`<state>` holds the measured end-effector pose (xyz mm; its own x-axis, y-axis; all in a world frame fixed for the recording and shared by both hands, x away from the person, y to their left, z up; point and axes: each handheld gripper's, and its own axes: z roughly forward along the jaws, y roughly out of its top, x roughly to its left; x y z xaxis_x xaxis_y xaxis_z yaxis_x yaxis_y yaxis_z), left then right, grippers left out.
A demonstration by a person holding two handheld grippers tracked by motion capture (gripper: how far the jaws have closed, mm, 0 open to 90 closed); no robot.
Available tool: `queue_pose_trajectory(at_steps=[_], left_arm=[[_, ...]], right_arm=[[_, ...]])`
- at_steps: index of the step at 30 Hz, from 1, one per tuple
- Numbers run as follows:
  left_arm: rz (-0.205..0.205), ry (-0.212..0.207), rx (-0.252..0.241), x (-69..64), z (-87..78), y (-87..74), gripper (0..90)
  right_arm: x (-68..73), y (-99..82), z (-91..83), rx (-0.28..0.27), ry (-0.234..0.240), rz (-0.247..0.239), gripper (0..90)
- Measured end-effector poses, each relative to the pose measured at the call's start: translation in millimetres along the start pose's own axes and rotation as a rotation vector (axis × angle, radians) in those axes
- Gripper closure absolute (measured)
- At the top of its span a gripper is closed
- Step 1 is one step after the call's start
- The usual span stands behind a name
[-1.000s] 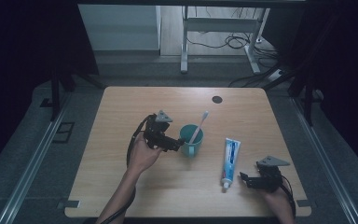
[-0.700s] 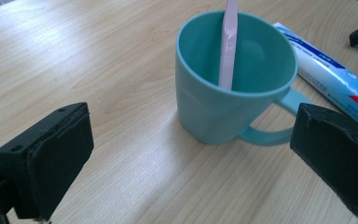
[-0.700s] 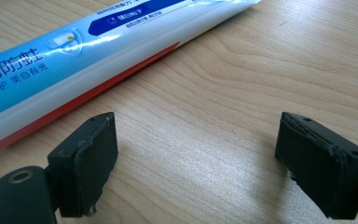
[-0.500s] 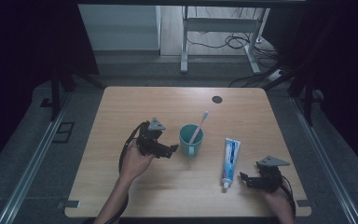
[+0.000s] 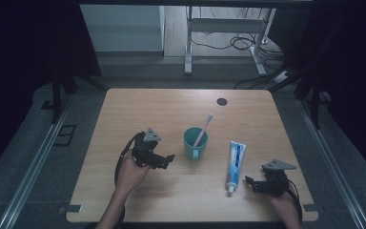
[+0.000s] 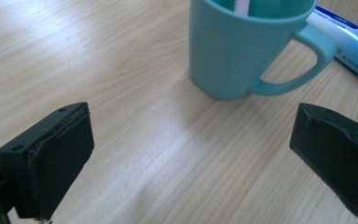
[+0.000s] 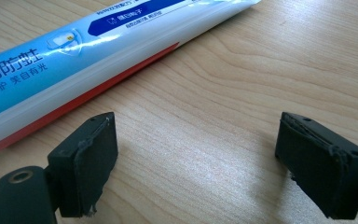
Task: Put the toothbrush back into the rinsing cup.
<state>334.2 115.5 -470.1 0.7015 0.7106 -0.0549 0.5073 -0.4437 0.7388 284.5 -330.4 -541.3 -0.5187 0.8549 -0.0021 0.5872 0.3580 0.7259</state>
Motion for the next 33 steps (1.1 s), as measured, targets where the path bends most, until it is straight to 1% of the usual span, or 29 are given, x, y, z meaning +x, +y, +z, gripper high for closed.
queue_pose_trajectory(at_steps=[6, 12, 17, 25, 26, 33], left_arm=[[-0.021, -0.001, 0.005, 1.2, -4.3, -13.7, 0.0], [-0.04, 0.0, 0.007, 0.7, -4.5, -29.3, 0.0], [-0.064, 0.002, -0.008, 0.7, -4.6, -41.7, 0.0], [-0.077, 0.01, -0.013, -2.1, -6.3, -56.7, 0.0], [-0.073, 0.013, -0.008, -2.5, -6.3, -58.3, 0.0], [-0.08, 0.014, 0.004, -5.9, -0.6, -71.0, 0.0]], right_arm=[[0.2, 0.1, 0.1, 0.0, -0.002, 0.001, 13.0], [0.2, 0.2, 0.1, 0.001, -0.002, 0.002, 13.0], [0.3, 0.2, 0.1, 0.001, -0.002, 0.003, 13.0], [0.2, 0.2, 0.2, 0.0, -0.003, 0.001, 13.0], [0.2, 0.2, 0.2, 0.0, -0.003, 0.001, 13.0], [0.3, 0.2, 0.3, 0.0, -0.003, 0.002, 13.0]])
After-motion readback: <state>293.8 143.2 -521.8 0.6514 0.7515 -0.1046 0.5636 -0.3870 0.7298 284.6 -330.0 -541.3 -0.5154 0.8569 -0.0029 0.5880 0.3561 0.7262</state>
